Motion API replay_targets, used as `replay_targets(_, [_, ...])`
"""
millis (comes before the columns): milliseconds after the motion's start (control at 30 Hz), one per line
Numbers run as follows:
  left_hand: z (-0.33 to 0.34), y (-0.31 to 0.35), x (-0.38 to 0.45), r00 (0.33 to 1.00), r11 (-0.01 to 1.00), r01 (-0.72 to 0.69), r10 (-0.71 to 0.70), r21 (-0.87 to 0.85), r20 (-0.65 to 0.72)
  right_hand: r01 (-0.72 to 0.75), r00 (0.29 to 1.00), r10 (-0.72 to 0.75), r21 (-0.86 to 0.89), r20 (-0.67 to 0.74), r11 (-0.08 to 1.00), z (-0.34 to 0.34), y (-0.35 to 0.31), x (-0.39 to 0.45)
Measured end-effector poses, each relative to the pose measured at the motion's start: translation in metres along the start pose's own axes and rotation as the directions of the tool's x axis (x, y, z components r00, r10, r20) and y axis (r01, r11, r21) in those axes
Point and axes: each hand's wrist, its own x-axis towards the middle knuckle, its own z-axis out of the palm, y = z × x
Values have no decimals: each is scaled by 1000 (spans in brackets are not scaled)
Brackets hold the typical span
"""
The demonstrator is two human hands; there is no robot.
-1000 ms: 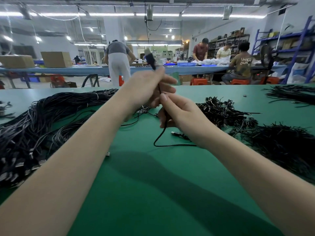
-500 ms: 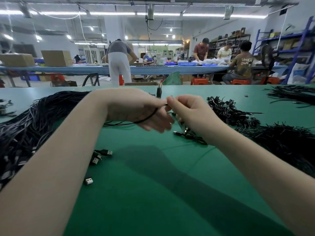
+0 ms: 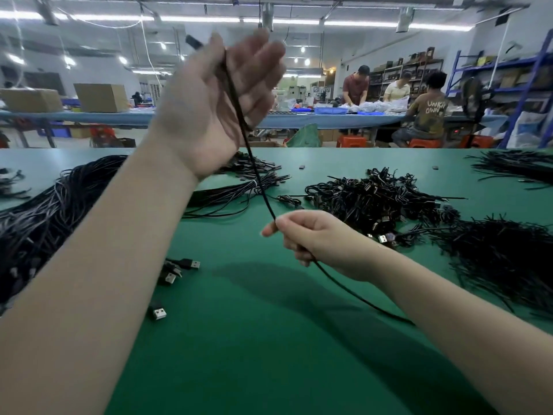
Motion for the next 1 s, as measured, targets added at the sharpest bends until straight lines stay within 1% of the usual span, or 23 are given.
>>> replay_targets(33, [1,4,5,999,994,37,-35,104,-24,-43,997,40,-48,-71,998,-2,3,0])
replay_targets(67, [-2,6,6,996,953,89,-82,290,-34,-79,982,66,-62,-179,995,-7,4,1])
replay_targets(100, [-2,7,3,985,857,146,-173,493,7,-100,949,86,-33,-303,994,-14,3,2])
replay_targets(133, [1,6,-4,946,721,190,-315,666,71,-102,906,99,15,-411,995,-22,-1,2])
replay_targets(167, [6,4,-13,873,603,213,-471,769,127,-82,867,94,47,-490,996,-31,-8,2])
replay_targets(200, [9,1,-23,788,535,223,-591,815,173,-49,839,65,45,-540,998,-38,-17,1])
replay_targets(233, [14,-3,-29,733,496,229,-655,838,187,-8,824,11,6,-566,1000,-43,-26,1])
replay_targets(267, [18,-10,-32,728,460,234,-667,856,160,41,815,-63,-51,-576,998,-46,-35,0])
replay_targets(300, [20,-16,-32,759,441,241,-641,864,115,95,807,-139,-107,-574,990,-46,-44,-1])
replay_targets(333, [20,-22,-30,810,462,242,-580,853,85,148,804,-200,-138,-560,979,-44,-52,-2])
replay_targets(400, [21,-28,-28,909,645,225,-409,730,81,236,843,-237,-63,-482,970,-36,-64,-4])
replay_targets(467, [19,-25,-26,956,860,199,-276,471,99,246,926,-196,123,-322,961,-26,-68,-5])
replay_targets(500, [16,-22,-25,971,924,173,-218,342,97,217,959,-173,188,-224,958,-22,-66,-6])
replay_targets(567, [9,-13,-20,989,988,90,-103,124,105,142,990,-138,226,-37,964,-14,-57,-7])
replay_targets(633, [3,-5,-16,987,998,5,6,-68,159,59,990,-78,161,116,985,-6,-43,-5])
replay_targets(667, [1,0,-15,979,995,-23,43,-101,198,11,988,-28,118,150,993,-4,-34,-4])
replay_targets(733, [-3,10,-18,949,999,-18,27,-29,314,-89,994,87,31,65,996,-8,-23,-2])
replay_targets(800, [-4,12,-21,893,984,93,-150,151,426,-171,975,160,-63,-156,983,-19,-21,-1])
replay_targets(833, [-3,9,-22,862,944,154,-272,290,429,-200,948,166,-103,-272,974,-27,-22,-2])
replay_targets(867, [-3,4,-24,832,861,196,-399,470,385,-219,916,155,-137,-371,966,-35,-25,-3])
replay_targets(933, [2,-11,-27,757,549,228,-619,804,209,-211,872,84,-215,-483,954,-46,-33,-5])
replay_targets(967, [6,-18,-29,728,402,225,-675,888,122,-179,869,31,-256,-495,950,-49,-39,-7])
replay_targets(1000, [10,-25,-29,727,316,233,-685,920,51,-139,871,-20,-285,-491,948,-49,-45,-7])
